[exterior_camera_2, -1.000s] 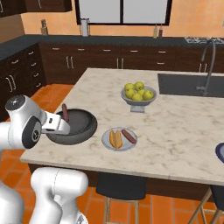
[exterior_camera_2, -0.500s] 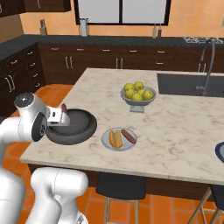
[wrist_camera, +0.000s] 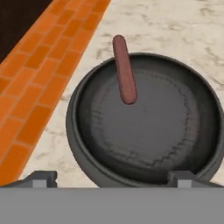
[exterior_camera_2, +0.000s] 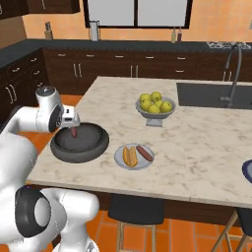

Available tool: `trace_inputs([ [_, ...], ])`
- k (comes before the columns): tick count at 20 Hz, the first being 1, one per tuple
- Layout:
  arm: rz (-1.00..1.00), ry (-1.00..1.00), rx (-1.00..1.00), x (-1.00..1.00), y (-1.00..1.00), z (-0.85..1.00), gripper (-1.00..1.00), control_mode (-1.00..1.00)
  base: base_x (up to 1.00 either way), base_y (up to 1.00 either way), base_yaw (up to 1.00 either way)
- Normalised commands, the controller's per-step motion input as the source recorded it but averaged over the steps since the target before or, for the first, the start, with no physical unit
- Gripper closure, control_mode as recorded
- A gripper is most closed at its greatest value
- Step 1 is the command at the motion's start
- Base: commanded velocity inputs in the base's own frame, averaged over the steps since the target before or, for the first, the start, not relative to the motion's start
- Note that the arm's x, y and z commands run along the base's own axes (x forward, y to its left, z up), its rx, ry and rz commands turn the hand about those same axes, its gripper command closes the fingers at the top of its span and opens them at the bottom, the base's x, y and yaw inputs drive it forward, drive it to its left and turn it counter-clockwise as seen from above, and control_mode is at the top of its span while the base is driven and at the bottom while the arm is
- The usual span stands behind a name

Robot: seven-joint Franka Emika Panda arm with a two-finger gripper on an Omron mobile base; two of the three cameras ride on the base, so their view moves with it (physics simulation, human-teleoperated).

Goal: Place one bun and one sausage from the bowl on each plate.

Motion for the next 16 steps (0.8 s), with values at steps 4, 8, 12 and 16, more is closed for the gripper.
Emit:
trace_inputs([
  [4, -0.06, 0.10, -0.07, 0.82, 0.03, -0.45, -1.00, -1.00, 0.00, 0.00, 0.00],
  [8, -0.01, -0.11, 0.00, 0.76, 0.19, -0.69, -1.00, -1.00, 0.00, 0.00, 0.00],
  [12, -0.02, -0.08, 0.00, 0.51, 0.21, -0.60, -1.00, -1.00, 0.00, 0.00, 0.00],
  [16, -0.04, -0.02, -0.01, 0.60, 0.04, -0.51, -1.00, -1.00, 0.00, 0.00, 0.00],
])
